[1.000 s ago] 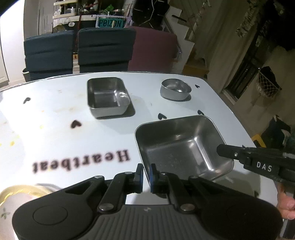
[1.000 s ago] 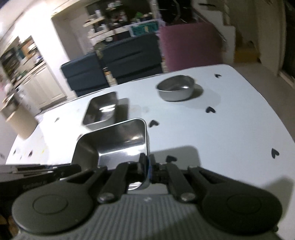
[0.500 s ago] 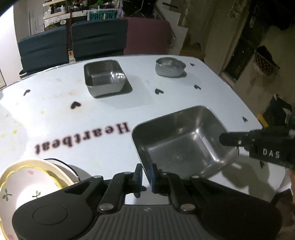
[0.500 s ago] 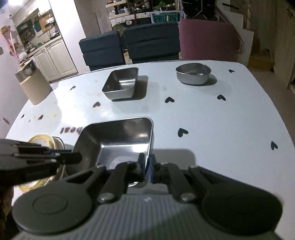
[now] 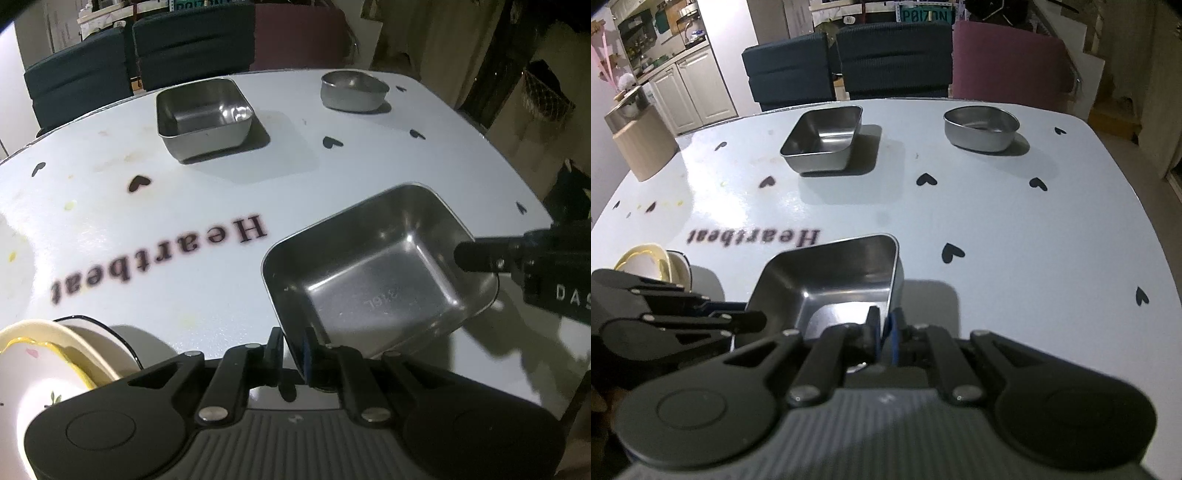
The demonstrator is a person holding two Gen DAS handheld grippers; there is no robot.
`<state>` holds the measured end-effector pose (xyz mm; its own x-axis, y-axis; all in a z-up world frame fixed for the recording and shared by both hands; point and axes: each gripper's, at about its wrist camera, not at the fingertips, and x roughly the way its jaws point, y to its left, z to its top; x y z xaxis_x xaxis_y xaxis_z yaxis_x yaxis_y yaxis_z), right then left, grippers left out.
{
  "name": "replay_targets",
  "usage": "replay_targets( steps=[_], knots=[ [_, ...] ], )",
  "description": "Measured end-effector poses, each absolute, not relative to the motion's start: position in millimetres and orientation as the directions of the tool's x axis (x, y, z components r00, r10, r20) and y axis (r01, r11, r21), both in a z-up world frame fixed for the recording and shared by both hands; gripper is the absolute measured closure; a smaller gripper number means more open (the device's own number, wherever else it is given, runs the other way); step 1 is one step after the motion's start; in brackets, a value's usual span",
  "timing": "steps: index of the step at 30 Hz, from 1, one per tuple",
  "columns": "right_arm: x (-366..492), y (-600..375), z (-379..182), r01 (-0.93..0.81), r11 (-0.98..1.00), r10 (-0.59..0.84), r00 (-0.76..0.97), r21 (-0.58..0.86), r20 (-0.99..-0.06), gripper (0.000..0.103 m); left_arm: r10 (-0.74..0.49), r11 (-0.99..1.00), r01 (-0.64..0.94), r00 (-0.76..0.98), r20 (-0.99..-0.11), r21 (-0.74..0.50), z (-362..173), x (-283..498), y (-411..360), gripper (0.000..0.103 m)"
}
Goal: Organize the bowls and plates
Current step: 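Lift the steel tray with both grippers and carry it beside the stacked bowls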
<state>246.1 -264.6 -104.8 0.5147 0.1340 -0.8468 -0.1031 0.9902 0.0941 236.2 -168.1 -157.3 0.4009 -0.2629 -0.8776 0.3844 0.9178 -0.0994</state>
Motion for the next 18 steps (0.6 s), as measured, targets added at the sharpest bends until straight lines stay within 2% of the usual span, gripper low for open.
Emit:
replay_targets(
  steps=[18],
  knots=[
    [261.4,-263.7,-119.4,-0.098,0.993,0.105,0.477,0.066,-0.873,0.097,-0.275,0.897,0.437,0.423,-0.863,-0.072,-159.5,235.2,-168.3,0.09]
  ],
)
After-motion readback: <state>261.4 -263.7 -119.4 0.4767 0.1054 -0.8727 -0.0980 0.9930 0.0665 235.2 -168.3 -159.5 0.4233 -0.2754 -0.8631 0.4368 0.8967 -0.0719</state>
